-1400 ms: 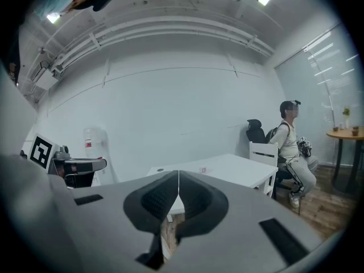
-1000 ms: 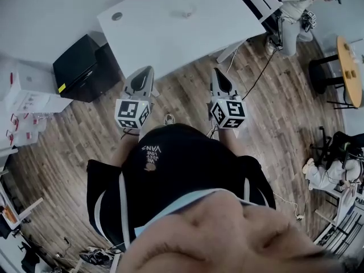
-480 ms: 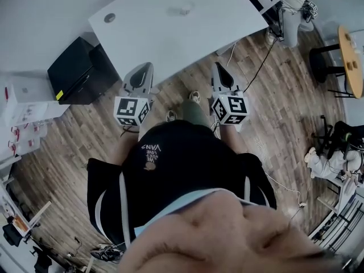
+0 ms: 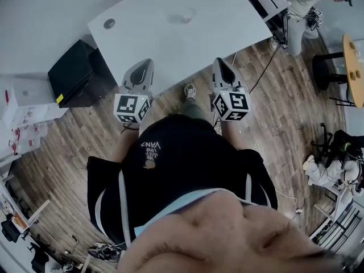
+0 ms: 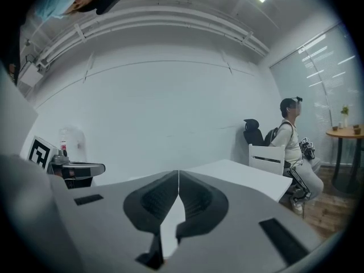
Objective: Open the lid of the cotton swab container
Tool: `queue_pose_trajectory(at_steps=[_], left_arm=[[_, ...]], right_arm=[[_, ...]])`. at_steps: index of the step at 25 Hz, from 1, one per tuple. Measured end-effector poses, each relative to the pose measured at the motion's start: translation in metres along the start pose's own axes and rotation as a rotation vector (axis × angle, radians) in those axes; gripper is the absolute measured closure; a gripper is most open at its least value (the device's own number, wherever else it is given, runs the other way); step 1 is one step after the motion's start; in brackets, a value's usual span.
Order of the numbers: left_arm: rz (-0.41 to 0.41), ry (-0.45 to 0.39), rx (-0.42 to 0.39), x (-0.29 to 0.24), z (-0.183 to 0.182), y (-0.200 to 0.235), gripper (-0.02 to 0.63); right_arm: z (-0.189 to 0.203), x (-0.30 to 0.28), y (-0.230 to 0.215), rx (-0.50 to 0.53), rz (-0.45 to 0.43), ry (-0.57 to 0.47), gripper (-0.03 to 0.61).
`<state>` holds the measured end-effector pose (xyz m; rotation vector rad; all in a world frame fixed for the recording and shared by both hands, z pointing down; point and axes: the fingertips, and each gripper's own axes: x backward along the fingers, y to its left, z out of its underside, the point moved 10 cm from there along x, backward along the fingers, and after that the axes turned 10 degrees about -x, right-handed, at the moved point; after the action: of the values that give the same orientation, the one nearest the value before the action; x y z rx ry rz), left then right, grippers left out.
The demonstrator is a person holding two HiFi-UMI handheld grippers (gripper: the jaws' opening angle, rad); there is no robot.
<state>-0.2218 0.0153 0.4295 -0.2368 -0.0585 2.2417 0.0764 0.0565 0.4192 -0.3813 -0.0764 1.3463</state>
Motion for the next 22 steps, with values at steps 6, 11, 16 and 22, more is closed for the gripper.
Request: queue_pose_trajectory(at_steps=[6,11,16,22], left_arm=[[-0.009,-0.001,-0.011,-0.043,-0.007,0.007,0.597],[-0.024,0.008,-0.006,-0.078,-0.009,0.009,0.597],[-0.041,0.015,-0.006,-0.107,-0.012,0.008,0.597],[-0.084,0.026,-0.005,-0.137,-0.014,0.012,0.597]], right_arm=[[-0.014,-0.036,-0.024,0.009,-0.028,0.016,0.565],[-0.024,-0.064,-0.045,0.016,-0.054,0.028,0.565],[-0.033,-0.089,-0.067,0.016,-0.078,0.036,0.565],[-0.041,-0.119,-0.088,0.024,-0.126,0.061,0.565]])
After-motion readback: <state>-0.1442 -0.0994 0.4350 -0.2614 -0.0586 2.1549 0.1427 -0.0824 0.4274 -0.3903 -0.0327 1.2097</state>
